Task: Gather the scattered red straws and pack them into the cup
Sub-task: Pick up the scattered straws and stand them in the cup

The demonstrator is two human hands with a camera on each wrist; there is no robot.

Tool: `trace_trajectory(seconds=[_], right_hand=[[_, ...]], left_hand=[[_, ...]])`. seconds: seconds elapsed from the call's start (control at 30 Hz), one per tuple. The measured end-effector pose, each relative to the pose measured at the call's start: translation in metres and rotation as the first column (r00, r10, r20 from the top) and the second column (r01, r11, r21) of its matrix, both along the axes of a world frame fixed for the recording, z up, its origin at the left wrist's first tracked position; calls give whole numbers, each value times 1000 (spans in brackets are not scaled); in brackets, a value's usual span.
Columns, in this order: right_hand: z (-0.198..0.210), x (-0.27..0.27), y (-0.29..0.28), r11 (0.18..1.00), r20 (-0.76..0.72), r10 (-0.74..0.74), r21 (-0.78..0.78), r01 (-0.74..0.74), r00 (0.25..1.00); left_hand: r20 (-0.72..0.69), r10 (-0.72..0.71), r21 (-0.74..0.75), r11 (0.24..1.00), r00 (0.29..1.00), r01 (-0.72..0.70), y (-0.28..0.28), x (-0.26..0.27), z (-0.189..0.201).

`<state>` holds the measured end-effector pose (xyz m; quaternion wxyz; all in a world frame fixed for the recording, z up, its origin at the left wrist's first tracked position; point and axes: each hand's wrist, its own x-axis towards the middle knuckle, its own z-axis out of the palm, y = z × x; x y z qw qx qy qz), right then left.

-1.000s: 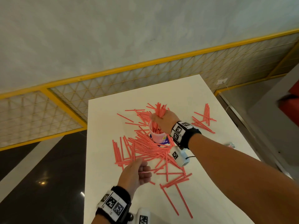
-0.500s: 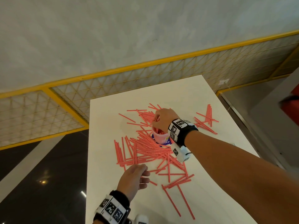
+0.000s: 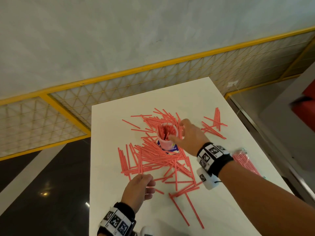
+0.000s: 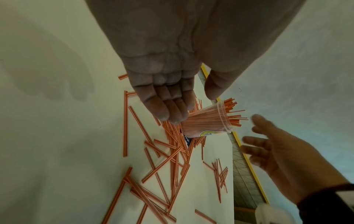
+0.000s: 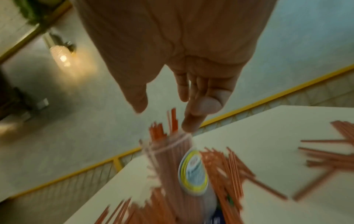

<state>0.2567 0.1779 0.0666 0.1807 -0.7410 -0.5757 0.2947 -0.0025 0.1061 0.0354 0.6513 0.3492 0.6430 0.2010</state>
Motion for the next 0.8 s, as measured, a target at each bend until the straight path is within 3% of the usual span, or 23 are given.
trace_trajectory(seconds=[0.07, 0.13, 0.23, 0.33, 0.47, 0.57, 0.67, 0.8], right_hand=[[-6, -10, -9, 995, -53, 78, -50, -80, 996], [-12, -16, -6, 995, -33, 97, 4, -96, 995], [-17, -23, 17, 985, 178, 98, 122, -121, 979], [-22, -32, 39, 964, 305, 202, 104, -243, 931], [-43, -39, 44, 874, 424, 473, -117, -471, 772], [-50, -36, 42, 845, 522, 517, -184, -503, 678], [-40, -32, 39, 846, 493, 518, -171, -506, 699], [-31, -10, -3, 902, 398, 316, 157, -403, 861]], left_hand=[[-5, -3, 3, 1000, 1000, 3, -1, 1, -2], [-10, -2, 5, 1000, 1000, 2, -2, 1, -4], [-20, -7, 4, 1000, 1000, 7, -6, -2, -6], [-27, -8, 4, 1000, 1000, 8, -11, -6, -7], [-37, -2, 19, 1000, 999, 3, -14, -12, -7], [-44, 3, 30, 1000, 999, -2, -13, -15, -8], [-50, 6, 29, 1000, 999, -4, -12, -17, -12], [-123, -55, 63, 996, 991, 64, -13, -14, -28]])
